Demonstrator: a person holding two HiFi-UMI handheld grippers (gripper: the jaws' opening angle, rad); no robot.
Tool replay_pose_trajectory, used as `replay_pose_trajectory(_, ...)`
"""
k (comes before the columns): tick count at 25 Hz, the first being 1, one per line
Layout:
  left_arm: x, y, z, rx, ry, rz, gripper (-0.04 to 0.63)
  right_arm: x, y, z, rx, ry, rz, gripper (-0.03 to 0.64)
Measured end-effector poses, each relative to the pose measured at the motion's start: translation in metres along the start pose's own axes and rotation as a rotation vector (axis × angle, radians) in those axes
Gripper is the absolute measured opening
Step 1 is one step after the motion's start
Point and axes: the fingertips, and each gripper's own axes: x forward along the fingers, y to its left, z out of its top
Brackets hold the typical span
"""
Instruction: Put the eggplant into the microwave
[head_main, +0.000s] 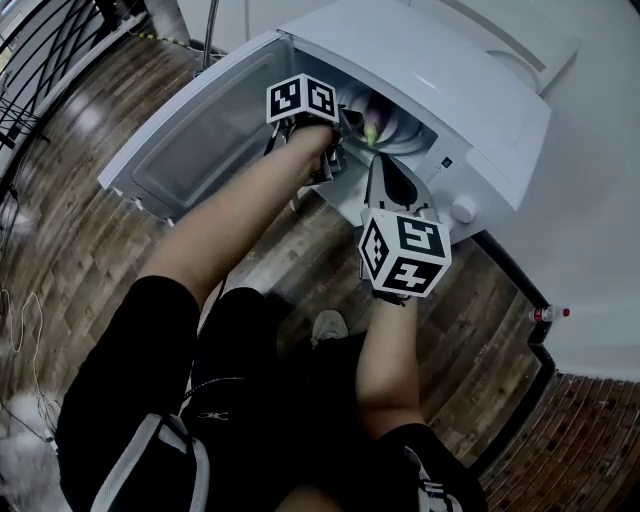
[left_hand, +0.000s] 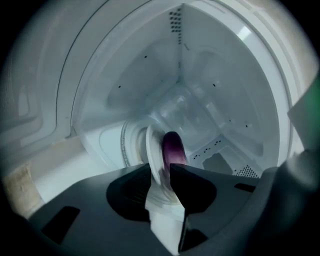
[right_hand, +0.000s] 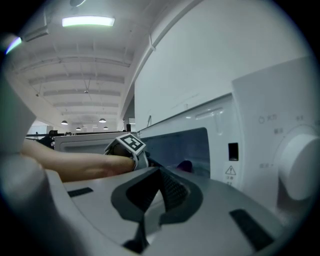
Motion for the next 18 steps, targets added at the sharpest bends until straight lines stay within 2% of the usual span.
replay_pose_trajectory(6,-0.007,0.008,0.009,0.353,-0.133,0.155,0.135,-0.010,0.005,0.008,0.016,-0.028,0.004,0.012)
replay_pose_trajectory(9,-0.006,0.010,0.010,0.493,-0.168,0.200,0.141,-0.011,0.010,0.011,0.013,-0.034,0.013,0.012)
replay_pose_trajectory(14,-0.011,0.018,0.020,0.572,-0.248,0.249,0.160,-0.013,0.015,0.013,0.003,-0.034,0.023,0.012)
replay_pose_trajectory(18,-0.019,0.023,0.028,0.575,-0.306,0.261,0.160,-0.015,0.014,0.011,0.001,-0.028,0.020,0.012)
